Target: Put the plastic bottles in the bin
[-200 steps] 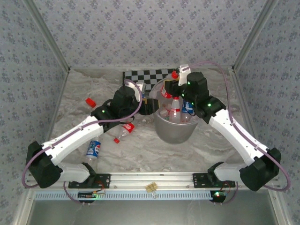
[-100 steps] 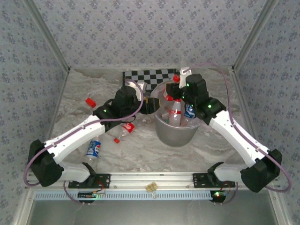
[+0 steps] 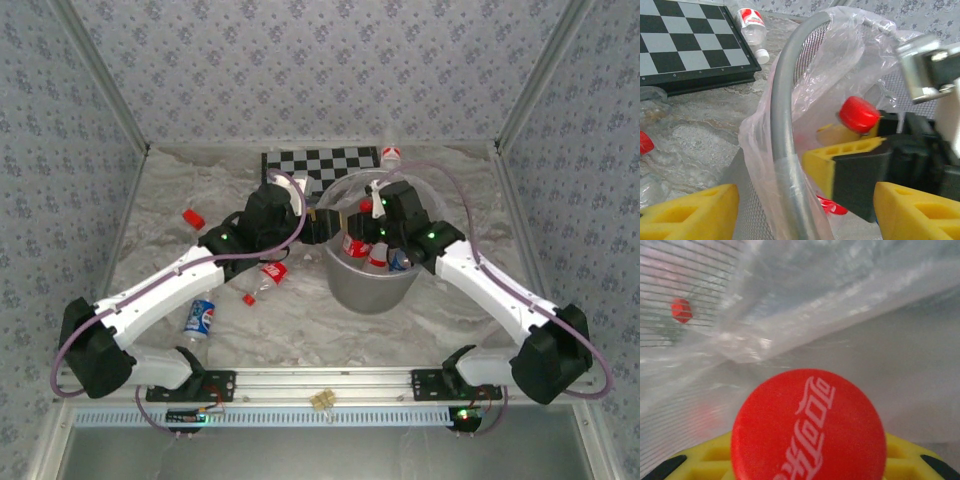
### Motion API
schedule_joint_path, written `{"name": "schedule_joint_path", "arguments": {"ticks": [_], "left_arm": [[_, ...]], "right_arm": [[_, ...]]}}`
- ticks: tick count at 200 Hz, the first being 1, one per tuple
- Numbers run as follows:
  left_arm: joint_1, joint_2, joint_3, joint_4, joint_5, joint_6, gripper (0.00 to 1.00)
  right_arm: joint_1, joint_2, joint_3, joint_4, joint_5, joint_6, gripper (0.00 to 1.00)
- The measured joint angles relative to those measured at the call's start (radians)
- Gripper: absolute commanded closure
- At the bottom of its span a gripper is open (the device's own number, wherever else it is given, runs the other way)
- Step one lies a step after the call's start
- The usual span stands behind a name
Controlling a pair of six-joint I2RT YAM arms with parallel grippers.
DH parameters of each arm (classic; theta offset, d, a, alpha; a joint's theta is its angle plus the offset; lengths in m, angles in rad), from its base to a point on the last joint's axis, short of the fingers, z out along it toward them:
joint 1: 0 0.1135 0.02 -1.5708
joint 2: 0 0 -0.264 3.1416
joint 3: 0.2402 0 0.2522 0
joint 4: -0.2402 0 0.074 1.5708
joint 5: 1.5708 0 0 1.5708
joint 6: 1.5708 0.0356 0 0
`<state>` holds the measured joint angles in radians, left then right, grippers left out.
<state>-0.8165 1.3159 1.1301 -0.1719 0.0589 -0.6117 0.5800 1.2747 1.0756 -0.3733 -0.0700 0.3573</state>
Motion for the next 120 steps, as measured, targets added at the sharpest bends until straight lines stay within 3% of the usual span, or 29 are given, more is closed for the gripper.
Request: {"name": "schedule_joint_path", "arguments": {"ticks": [24, 41, 79, 120], "left_arm": [[0.0, -0.003, 0.0, 0.0, -0.004, 0.0, 0.29], [0.0, -0.007, 0.0, -0.008, -0.008, 0.002, 0.29], [0.005, -0.017, 0.0, -0.022, -0.013, 0.019, 0.29], [0.005, -0.019, 0.021, -0.062, -0.016, 0.043, 0.26]], "right_arm": [[-0.005, -0.019, 0.122, -0.104, -0.023, -0.022, 0.42], [-0.011, -0.034, 0.205, -0.151, -0.027, -0.035, 0.35], [-0.024, -0.051, 0.314, -0.252, -0.024, -0.065, 0.35], [-0.071, -0.053, 0.328, -0.334, -0.022, -0.086, 0.45]]}}
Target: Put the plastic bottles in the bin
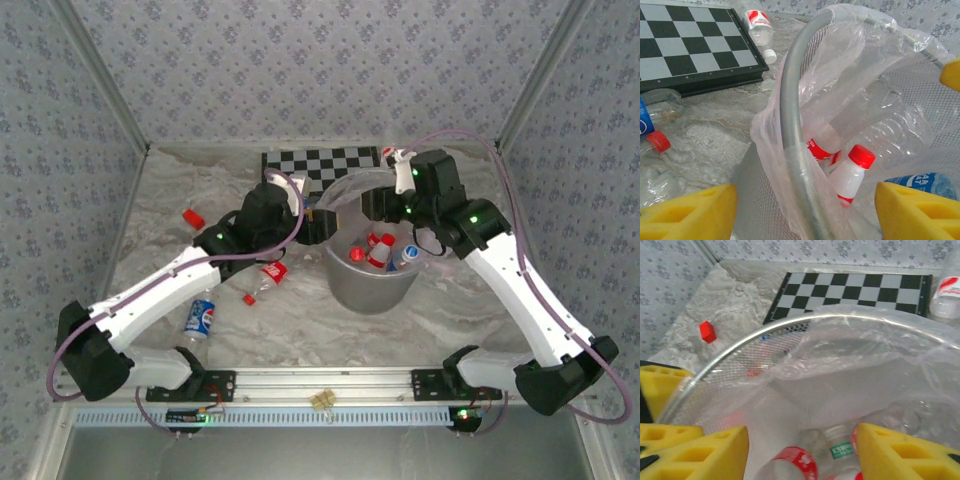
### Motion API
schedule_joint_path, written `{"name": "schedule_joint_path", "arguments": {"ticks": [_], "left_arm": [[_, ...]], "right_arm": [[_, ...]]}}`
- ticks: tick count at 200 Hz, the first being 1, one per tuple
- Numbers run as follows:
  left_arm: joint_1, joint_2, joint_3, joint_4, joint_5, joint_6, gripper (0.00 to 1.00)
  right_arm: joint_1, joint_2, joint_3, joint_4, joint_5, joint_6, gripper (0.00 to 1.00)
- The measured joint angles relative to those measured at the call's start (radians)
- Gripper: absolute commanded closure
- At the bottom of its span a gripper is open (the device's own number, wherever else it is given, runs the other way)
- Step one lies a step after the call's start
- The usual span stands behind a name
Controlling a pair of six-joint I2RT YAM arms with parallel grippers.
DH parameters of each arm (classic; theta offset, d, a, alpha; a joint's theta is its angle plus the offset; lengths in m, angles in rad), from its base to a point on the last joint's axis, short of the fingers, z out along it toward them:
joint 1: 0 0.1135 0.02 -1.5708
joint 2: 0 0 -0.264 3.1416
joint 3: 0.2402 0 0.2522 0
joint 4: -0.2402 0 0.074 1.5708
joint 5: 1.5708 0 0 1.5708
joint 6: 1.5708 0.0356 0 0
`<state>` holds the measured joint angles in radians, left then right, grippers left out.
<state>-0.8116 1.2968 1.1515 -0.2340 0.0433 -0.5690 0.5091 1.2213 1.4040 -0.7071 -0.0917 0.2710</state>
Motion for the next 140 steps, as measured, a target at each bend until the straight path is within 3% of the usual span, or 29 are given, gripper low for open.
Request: {"name": "schedule_joint_path", "arguments": {"ticks": [45, 95, 125, 140], "left_arm": [[0.0, -0.002, 0.047, -0.033, 0.001, 0.019, 0.23], [0.019, -0.047, 0.051, -0.047, 0.0, 0.039, 0.2], [0.055, -0.074, 0.068, -0.122, -0.034, 0.071, 0.16], [0.075, -0.103, 0.079, -0.2, -0.088, 0.091, 0.14]], "right_arm": [[-0.04, -0.047, 0.0, -0.056, 0.016, -0.002, 0.53], [-0.179, -0.27, -0.039, -0.127, 0.067, 0.01, 0.59], [-0.242, -0.345, -0.095, -0.159, 0.062, 0.021, 0.59], [-0.25, -0.351, -0.11, -0.152, 0.05, 0.029, 0.54]]}}
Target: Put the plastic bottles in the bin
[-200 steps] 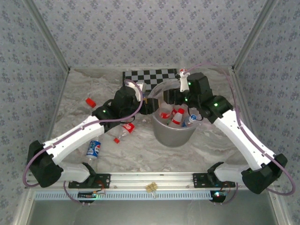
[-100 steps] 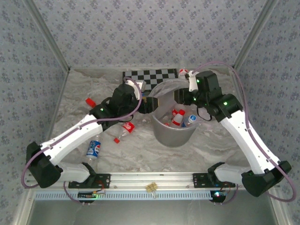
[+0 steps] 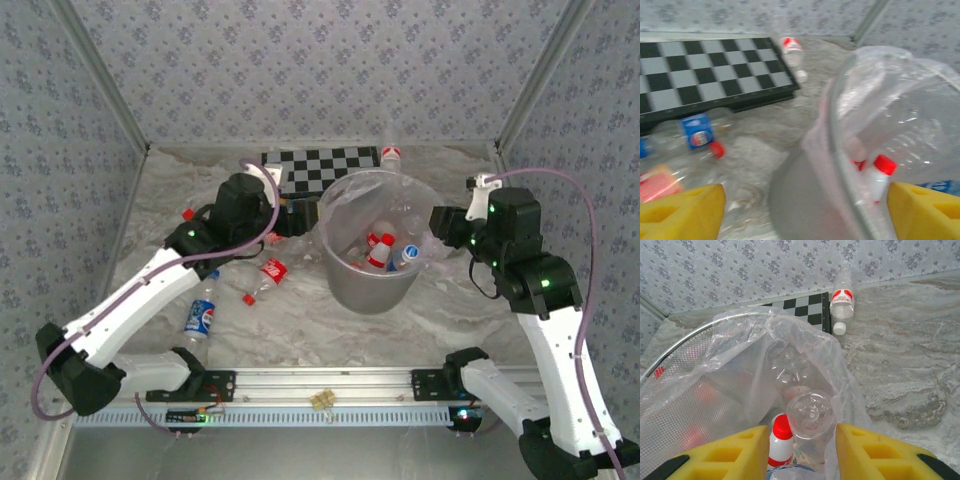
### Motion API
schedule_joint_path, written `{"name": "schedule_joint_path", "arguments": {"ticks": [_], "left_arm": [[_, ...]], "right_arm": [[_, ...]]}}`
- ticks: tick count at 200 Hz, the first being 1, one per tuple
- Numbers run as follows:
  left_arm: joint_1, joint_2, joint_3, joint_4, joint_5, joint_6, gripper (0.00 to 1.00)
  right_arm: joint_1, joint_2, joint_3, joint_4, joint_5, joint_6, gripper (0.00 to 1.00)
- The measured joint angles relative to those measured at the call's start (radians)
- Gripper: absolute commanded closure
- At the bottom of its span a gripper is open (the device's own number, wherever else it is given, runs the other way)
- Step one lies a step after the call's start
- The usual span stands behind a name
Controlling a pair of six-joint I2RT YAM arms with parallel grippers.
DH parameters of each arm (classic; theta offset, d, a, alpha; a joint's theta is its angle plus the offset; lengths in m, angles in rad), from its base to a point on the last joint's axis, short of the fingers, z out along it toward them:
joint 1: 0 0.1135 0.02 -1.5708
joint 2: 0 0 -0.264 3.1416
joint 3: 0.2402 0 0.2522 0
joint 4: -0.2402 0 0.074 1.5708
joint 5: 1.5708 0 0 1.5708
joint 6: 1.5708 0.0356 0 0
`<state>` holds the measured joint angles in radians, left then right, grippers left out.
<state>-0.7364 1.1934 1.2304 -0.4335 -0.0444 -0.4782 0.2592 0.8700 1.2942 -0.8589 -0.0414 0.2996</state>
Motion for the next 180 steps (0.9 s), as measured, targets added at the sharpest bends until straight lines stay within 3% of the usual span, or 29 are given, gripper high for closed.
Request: {"name": "schedule_joint_path", "arguments": {"ticks": [35, 75, 98, 118, 180], "left_arm": [[0.055, -0.152, -0.029, -0.194, -0.126, 0.017, 0.13], [0.101, -0.29, -0.232, -0.311, -0.185, -0.014, 0.12], [0.103, -0.214, -0.352, -0.253, -0.143, -0.041, 0.11], [0.103, -0.058, -0.388, -0.205, -0.1, -0.045, 0.11], [0.103, 0.166, -0.412, -0.059, -0.011, -0.024, 0.21]], "right_arm": [[-0.005, 0.013, -0.02, 0.077, -0.016, 0.018, 0.4], [-0.02, 0.057, -0.015, 0.161, -0.035, 0.018, 0.2], [-0.024, 0.089, 0.002, 0.171, -0.053, 0.019, 0.11], [-0.027, 0.095, 0.018, 0.153, -0.058, 0.006, 0.07], [-0.095, 0.049, 0.019, 0.105, -0.073, -0.011, 0.07]]}}
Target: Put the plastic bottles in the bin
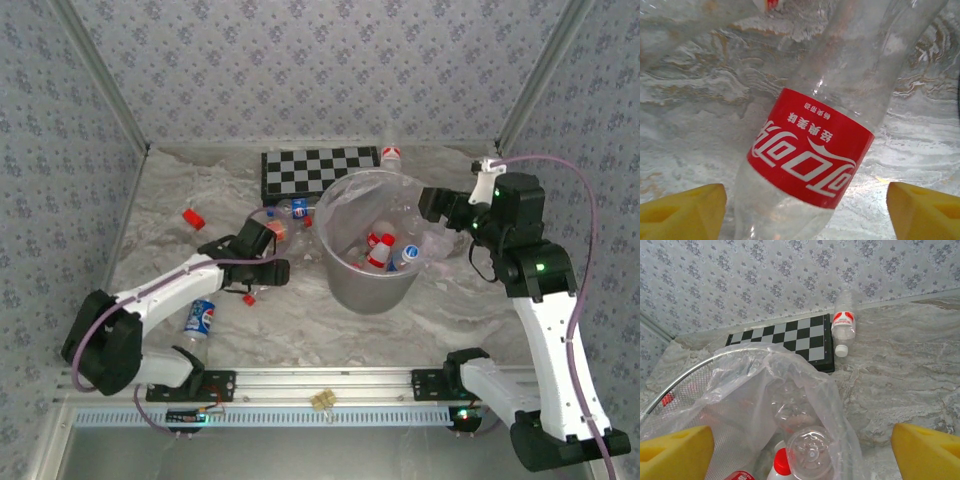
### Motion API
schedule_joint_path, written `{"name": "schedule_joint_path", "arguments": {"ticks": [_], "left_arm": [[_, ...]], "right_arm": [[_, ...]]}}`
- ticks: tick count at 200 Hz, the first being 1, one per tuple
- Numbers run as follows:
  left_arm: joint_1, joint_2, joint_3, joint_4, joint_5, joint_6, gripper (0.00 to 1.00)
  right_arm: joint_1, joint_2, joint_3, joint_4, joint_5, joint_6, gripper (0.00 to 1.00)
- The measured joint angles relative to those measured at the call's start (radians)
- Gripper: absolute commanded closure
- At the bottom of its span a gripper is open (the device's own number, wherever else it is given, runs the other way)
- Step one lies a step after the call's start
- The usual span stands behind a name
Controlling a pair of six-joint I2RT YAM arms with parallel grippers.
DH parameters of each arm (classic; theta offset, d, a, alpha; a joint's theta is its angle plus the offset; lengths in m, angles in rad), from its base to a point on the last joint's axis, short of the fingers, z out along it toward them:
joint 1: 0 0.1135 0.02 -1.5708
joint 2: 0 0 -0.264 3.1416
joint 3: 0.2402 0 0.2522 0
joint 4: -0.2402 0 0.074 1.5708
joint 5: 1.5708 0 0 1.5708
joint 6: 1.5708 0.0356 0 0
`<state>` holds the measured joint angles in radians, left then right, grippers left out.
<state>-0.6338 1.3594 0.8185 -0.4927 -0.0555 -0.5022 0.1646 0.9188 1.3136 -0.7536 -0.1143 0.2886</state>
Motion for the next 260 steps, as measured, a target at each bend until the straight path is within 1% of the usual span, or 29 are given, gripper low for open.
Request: {"name": "schedule_joint_path", "arguments": {"ticks": [17, 29, 62, 101, 125, 133, 139, 152, 158, 168, 178, 207, 233, 241, 260], "left_arm": [[0.0, 0.038, -0.008, 0.025, 0.014, 0.005, 0.29], [0.0, 0.059, -0.009, 0.037, 0.019, 0.007, 0.36], [0.0, 0.055, -0.009, 0.061, 0.03, 0.005, 0.55], [0.0, -0.017, -0.006, 0.034, 0.013, 0.016, 0.61], [0.0, -0.077, 0.008, -0.003, 0.005, 0.016, 0.61], [0.0, -0.102, 0.009, -0.009, 0.002, 0.016, 0.59], [0.0, -0.119, 0.009, -0.01, 0.002, 0.016, 0.53], [0.0, -0.147, 0.009, -0.012, -0.006, 0.012, 0.31], [0.0, -0.153, 0.01, -0.012, -0.01, 0.015, 0.23], [0.0, -0.15, 0.01, -0.012, -0.012, 0.023, 0.16], [0.0, -0.133, 0.01, -0.011, -0.012, 0.015, 0.13], [-0.001, -0.036, 0.008, 0.01, -0.002, 0.015, 0.13], [-0.001, 0.027, -0.013, 0.058, 0.012, 0.015, 0.24], [-0.001, 0.049, -0.02, 0.072, 0.016, 0.009, 0.3], [-0.001, 0.08, -0.027, 0.089, 0.021, 0.006, 0.38]], "right_arm": [[-0.009, 0.006, 0.0, 0.002, -0.008, 0.002, 0.07], [-0.01, 0.016, 0.0, 0.003, -0.015, 0.003, 0.07], [-0.01, 0.038, 0.0, 0.016, -0.039, 0.01, 0.08], [-0.014, 0.047, 0.0, 0.032, -0.07, 0.015, 0.08], [-0.014, 0.077, 0.013, 0.04, -0.111, 0.023, 0.09], [-0.014, 0.089, 0.019, 0.046, -0.124, 0.027, 0.09], [-0.014, 0.097, 0.023, 0.05, -0.134, 0.03, 0.09], [-0.014, 0.11, 0.031, 0.057, -0.149, 0.036, 0.09], [-0.013, 0.114, 0.033, 0.061, -0.155, 0.037, 0.09], [-0.011, 0.118, 0.033, 0.069, -0.163, 0.041, 0.09], [-0.008, 0.12, 0.033, 0.073, -0.169, 0.045, 0.09], [-0.002, 0.121, 0.034, 0.074, -0.178, 0.048, 0.09], [0.0, 0.119, 0.034, 0.069, -0.178, 0.048, 0.08], [0.0, 0.116, 0.034, 0.066, -0.178, 0.048, 0.08], [0.0, 0.108, 0.034, 0.06, -0.178, 0.048, 0.08]]}}
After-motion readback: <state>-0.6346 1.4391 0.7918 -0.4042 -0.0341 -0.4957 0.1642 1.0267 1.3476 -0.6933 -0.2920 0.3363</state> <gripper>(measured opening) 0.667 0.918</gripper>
